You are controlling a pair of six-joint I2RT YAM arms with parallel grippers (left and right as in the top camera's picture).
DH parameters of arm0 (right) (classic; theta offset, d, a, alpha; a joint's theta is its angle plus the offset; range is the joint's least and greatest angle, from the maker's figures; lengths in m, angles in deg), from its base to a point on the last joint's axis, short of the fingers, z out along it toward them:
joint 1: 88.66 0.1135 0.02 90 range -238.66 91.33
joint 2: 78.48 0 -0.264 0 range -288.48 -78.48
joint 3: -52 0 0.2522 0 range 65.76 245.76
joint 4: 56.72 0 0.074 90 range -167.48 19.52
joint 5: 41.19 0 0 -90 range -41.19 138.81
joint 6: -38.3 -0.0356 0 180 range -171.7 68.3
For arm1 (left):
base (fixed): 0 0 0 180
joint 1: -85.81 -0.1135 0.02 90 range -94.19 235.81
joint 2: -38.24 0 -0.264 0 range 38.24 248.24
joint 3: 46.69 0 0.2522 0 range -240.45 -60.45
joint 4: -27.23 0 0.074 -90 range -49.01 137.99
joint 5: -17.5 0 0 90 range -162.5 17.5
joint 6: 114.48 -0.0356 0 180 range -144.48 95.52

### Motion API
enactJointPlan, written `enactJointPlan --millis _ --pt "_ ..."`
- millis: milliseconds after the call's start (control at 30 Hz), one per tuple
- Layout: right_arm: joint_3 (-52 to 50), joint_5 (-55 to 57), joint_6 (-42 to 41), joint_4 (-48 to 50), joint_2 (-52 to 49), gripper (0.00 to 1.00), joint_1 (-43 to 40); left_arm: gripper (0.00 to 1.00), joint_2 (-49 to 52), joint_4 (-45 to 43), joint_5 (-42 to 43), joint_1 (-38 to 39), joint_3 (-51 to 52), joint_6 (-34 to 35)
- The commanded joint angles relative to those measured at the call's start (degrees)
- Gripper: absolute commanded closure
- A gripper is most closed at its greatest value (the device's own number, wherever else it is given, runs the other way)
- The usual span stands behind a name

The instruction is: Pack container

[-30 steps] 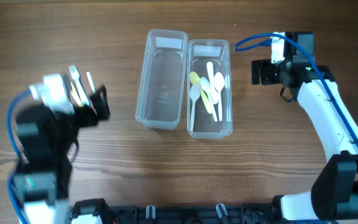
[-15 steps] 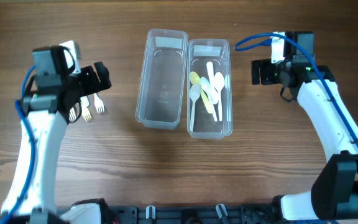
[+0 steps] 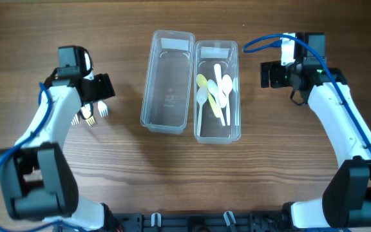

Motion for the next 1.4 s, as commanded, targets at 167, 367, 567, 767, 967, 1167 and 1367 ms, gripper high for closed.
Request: enactJointPlan --millis 167,367,567,767,967,1167,1367 --pt "0.1 1.0 0.7 0.2 0.3 0.00 0.0 0.30 5.5 -2.3 -1.0 0.2 -0.6 0.1" --pt "0.1 1.0 0.7 0.2 0.3 0.00 0.0 0.32 6.8 -5.0 -1.0 0.2 -0.5 0.8" --pt "0.1 1.0 0.7 0.2 0.3 0.00 0.0 0.32 6.8 -6.3 -1.3 -0.2 -0.5 0.8" --pt "0.1 1.0 0.7 0.2 0.3 0.00 0.0 0.35 8.0 -6.8 -1.2 -0.7 -0.4 0.8" --pt "0.1 1.0 0.7 0.2 0.3 0.00 0.0 0.30 11.6 -6.0 -1.2 -0.7 -0.4 0.8" --pt "0.1 1.0 0.7 0.2 0.3 0.00 0.0 0.33 12.8 -6.2 -1.2 -0.7 -0.4 2.9" --pt "0.1 1.0 0.7 0.2 0.3 0.00 0.0 0.51 12.9 -5.9 -1.2 -0.7 -0.4 3.1"
